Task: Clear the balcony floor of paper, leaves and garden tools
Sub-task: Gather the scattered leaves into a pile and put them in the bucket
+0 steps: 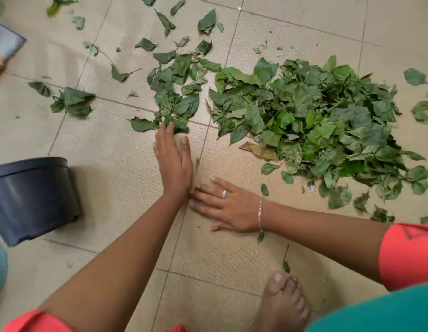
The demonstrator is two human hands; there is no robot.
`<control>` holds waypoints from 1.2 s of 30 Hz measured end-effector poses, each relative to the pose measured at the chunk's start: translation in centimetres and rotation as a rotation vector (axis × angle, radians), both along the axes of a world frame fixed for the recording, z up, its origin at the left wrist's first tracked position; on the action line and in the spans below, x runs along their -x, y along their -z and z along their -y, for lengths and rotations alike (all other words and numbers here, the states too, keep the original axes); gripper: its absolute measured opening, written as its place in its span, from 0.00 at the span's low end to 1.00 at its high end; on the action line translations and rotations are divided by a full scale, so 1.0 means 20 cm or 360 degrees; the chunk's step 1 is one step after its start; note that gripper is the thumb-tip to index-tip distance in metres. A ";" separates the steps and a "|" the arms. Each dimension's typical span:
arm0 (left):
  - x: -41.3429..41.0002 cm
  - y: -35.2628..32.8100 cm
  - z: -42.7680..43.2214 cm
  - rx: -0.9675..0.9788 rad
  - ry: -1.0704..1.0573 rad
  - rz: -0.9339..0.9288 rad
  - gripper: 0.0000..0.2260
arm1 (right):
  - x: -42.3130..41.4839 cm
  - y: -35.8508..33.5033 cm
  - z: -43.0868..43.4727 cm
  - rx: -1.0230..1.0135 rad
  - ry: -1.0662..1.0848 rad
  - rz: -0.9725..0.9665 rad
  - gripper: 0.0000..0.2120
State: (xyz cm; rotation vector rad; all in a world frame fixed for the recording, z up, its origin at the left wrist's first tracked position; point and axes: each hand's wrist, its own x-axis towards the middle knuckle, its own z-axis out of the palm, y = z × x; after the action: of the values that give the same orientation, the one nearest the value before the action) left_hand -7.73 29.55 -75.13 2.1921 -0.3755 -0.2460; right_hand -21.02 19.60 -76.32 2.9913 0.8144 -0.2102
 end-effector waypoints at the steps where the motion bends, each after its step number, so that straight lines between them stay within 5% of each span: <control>1: -0.02 0.01 0.01 -0.0014 0.0004 -0.0002 0.26 | -0.01 0.02 0.06 0.0038 0.0108 0.0002 0.30; 5: -0.12 0.01 0.08 -0.0095 -0.0015 -0.0005 0.27 | -0.02 -0.01 0.34 0.0193 0.0829 0.0121 0.31; 12: 0.02 -0.05 0.30 0.0075 0.0518 -0.0165 0.27 | 0.33 -0.01 0.06 -0.0052 0.0078 -0.0014 0.27; 25: 0.09 -0.06 0.36 0.0089 0.0643 -0.0014 0.25 | -0.15 -0.13 1.10 0.0352 0.0913 0.0138 0.28; 31: 0.12 -0.05 0.28 -0.0408 0.1346 0.0379 0.41 | 0.00 -0.27 0.97 -0.0029 0.1312 0.0306 0.20; 36: 0.31 0.01 0.09 -0.0620 0.2146 0.0651 0.50 | 0.58 -0.17 0.35 -0.0643 0.0596 -0.0281 0.15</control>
State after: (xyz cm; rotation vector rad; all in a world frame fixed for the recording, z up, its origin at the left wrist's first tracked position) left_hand -13.84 27.73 -75.39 1.9733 -2.1514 -0.6127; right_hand -32.69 12.66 -72.95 3.5327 0.3220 -0.3637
